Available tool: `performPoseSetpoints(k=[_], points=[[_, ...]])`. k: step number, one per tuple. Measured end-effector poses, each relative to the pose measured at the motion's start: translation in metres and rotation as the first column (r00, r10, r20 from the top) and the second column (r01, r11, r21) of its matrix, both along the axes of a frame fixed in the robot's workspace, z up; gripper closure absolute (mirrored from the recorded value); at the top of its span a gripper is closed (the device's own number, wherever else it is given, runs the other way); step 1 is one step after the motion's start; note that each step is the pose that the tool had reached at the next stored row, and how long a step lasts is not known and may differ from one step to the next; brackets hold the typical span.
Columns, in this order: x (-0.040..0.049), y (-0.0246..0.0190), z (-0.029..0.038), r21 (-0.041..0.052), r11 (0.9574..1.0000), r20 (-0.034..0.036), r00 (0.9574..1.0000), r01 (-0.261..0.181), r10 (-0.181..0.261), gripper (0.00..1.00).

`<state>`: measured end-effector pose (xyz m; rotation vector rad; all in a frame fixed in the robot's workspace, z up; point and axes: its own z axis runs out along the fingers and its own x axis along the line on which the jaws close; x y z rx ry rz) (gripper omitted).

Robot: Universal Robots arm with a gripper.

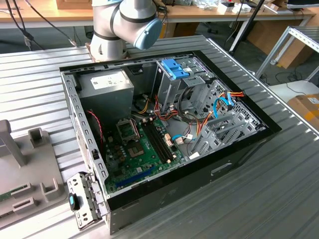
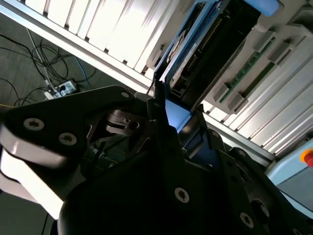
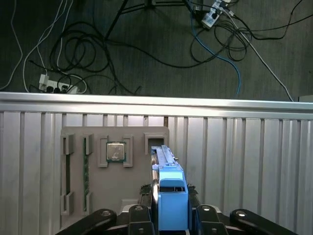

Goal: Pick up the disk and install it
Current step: 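Pick up the disk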

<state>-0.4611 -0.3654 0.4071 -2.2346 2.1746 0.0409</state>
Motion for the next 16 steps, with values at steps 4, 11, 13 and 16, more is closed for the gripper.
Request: performPoseSetpoints(k=[4,11,13,16], points=[[0.0,0.0,0.0015,0.0,1.0,0.0,1.0,0.0,0.0,0.64],[0.0,0.0,0.0112,0.0,1.0,0.0001,1.0,0.0,0.0,0.64],[0.0,0.0,0.0139,0.0,1.0,0.0,1.0,0.0,0.0,0.64],[0.0,0.0,0.0152,0.0,1.0,0.0,1.0,0.0,0.0,0.64]])
